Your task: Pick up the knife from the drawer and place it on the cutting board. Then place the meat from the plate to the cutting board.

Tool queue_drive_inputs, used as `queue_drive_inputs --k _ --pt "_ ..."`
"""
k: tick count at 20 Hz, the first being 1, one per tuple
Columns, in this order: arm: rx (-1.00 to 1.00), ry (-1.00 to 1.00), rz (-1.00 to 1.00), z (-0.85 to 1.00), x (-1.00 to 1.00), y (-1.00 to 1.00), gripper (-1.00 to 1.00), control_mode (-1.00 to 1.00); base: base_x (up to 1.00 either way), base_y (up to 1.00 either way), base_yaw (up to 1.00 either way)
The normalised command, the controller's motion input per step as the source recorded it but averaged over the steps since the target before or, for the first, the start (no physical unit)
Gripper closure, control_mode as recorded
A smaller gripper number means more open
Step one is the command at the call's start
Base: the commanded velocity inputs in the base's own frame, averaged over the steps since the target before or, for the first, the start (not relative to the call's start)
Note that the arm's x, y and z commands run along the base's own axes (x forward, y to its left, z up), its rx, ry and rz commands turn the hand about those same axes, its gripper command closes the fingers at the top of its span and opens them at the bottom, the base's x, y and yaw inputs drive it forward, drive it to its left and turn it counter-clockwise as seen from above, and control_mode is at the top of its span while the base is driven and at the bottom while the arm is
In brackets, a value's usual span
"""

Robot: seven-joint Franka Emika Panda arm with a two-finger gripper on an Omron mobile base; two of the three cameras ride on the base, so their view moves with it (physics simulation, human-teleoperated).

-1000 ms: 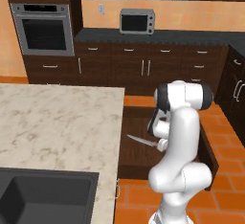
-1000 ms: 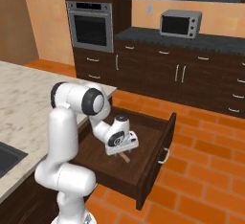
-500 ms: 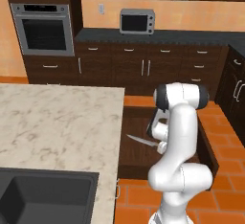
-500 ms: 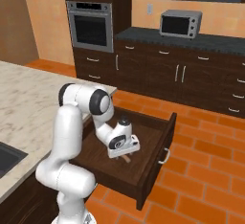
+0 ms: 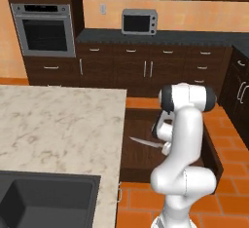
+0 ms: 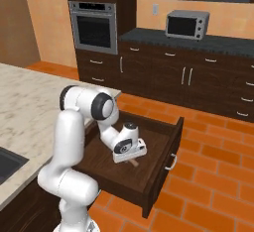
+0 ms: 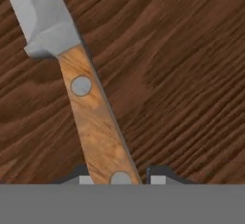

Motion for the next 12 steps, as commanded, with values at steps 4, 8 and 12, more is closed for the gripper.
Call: queue_drive_inputs --k 4,8,12 --pt "0.02 0.06 -0.04 0.98 -0.05 -0.39 1.00 -1.00 0.00 0.00 0.00" --pt "0.03 0.04 -0.10 1.00 -0.35 -0.36 1.00 -1.00 0.00 0.00 0.00" --pt "0.00 0.00 -0.07 1.00 -0.46 0.01 1.00 -1.00 0.00 0.00 0.00"
